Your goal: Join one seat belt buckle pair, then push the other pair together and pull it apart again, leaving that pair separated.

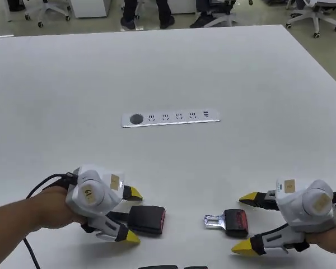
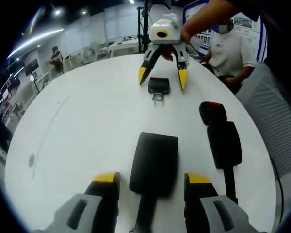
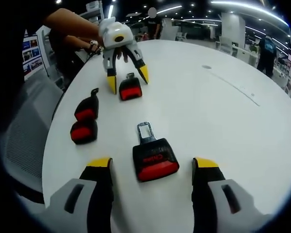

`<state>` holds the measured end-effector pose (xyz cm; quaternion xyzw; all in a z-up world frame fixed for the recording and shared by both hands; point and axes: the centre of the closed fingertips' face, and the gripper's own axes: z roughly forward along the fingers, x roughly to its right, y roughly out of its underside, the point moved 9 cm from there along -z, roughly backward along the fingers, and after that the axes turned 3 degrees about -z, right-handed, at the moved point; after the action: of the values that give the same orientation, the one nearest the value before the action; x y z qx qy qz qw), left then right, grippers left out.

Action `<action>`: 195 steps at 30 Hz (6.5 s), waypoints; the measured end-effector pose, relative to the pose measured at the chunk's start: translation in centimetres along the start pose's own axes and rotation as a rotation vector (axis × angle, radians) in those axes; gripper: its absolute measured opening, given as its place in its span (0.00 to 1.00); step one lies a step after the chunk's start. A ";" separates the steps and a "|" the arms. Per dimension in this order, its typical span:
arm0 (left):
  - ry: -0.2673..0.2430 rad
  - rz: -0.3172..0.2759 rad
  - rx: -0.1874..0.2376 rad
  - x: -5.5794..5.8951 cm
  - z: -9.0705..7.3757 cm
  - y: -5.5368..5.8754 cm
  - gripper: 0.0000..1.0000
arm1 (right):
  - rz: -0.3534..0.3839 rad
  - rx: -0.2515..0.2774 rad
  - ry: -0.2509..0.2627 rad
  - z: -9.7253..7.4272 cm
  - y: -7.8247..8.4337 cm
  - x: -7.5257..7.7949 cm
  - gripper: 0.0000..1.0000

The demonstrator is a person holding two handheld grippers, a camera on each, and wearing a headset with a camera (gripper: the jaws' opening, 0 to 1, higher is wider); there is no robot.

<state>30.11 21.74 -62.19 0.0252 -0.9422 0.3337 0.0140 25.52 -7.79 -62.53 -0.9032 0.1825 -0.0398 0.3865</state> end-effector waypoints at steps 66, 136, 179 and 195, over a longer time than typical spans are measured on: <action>0.020 -0.006 -0.075 0.1 0.4 -1.3 0.35 | -0.100 0.022 -0.007 5.8 -4.8 -1.4 0.34; 0.059 0.083 -0.140 -0.1 0.5 -1.8 0.35 | -0.163 -0.065 -0.024 9.2 -8.6 -2.7 0.34; 0.063 0.070 -0.138 -0.2 0.3 -1.8 0.35 | -0.080 -0.028 0.025 3.0 -2.2 -0.7 0.34; 0.066 0.070 -0.138 -0.4 0.4 -1.6 0.35 | -0.066 -0.018 0.035 0.9 -0.6 -0.1 0.35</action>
<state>30.57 20.22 -61.49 -0.0198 -0.9623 0.2688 0.0352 25.79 -6.71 -62.72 -0.9113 0.1598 -0.0668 0.3735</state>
